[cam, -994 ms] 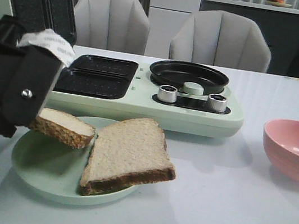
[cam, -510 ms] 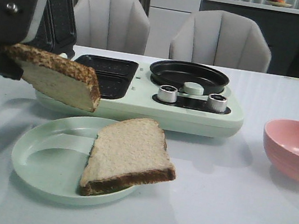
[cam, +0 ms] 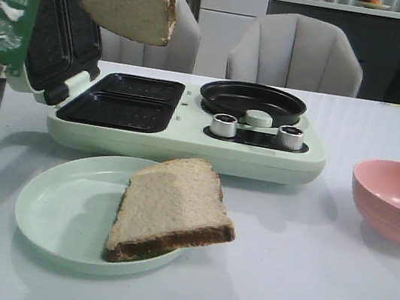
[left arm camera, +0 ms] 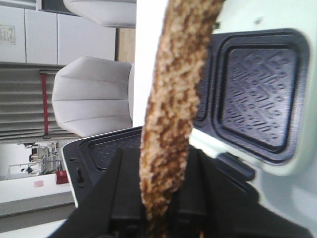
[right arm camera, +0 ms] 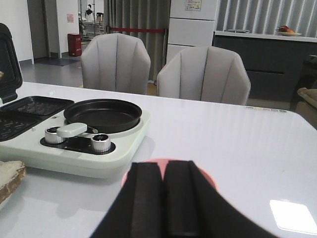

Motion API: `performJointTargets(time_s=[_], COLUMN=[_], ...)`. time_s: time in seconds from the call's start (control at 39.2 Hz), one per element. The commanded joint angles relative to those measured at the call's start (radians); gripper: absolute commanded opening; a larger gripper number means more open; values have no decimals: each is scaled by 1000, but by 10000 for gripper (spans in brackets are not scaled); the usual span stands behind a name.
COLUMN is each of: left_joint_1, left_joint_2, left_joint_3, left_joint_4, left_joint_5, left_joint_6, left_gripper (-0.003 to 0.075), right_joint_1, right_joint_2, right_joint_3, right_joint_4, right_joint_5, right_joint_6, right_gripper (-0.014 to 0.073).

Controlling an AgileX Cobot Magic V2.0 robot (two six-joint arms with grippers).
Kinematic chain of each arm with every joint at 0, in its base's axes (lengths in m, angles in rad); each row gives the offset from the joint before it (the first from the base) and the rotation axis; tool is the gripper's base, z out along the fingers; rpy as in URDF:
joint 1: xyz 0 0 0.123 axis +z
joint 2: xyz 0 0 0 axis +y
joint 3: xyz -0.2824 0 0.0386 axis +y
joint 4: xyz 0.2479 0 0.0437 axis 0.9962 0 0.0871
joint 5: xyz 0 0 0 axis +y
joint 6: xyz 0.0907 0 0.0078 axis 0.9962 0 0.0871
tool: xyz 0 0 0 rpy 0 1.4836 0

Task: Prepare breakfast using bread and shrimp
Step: 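Lift the bread slice with the left gripper toward the sandwich maker, then lower the bread into the sandwich maker tray and open the left gripper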

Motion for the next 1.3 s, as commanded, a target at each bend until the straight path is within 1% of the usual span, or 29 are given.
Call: performJointTargets(time_s=[0.0,0.36,0.56,0.69,0.82,1.05,1.27], left_joint_1=[39,160,216,246,263,291,291], left_joint_2=[26,215,327,390,445,541,593], left_joint_3=[-93,-340,-461,-517,-552,-578,-578], left_joint_4=[54,56,56,56,56,56,51], left_joint_5=[-22,-179,-214,-266,-309,-314,-303], left_joint_6=[-13,-13,-13,-20,-83,-83,-92], left_gripper=[121,121,121,121,121,121,121], right_joint_1=[-7,-7,-7,-7,-7,-7,-7], right_joint_2=[-21,-21,-21,-21,-21,-21,-21], right_joint_3=[-17,-17,-17,-17,-17,-17,-17], right_joint_4=[-9,-9,-9,-9,-9,-9,-9], right_joint_5=[-73,-73,-73,-73,-73,-73,-73], right_joint_6=[-3,-3,-3,-3,-3,-3,-3], right_gripper=[118,118,118,118,118,118,118])
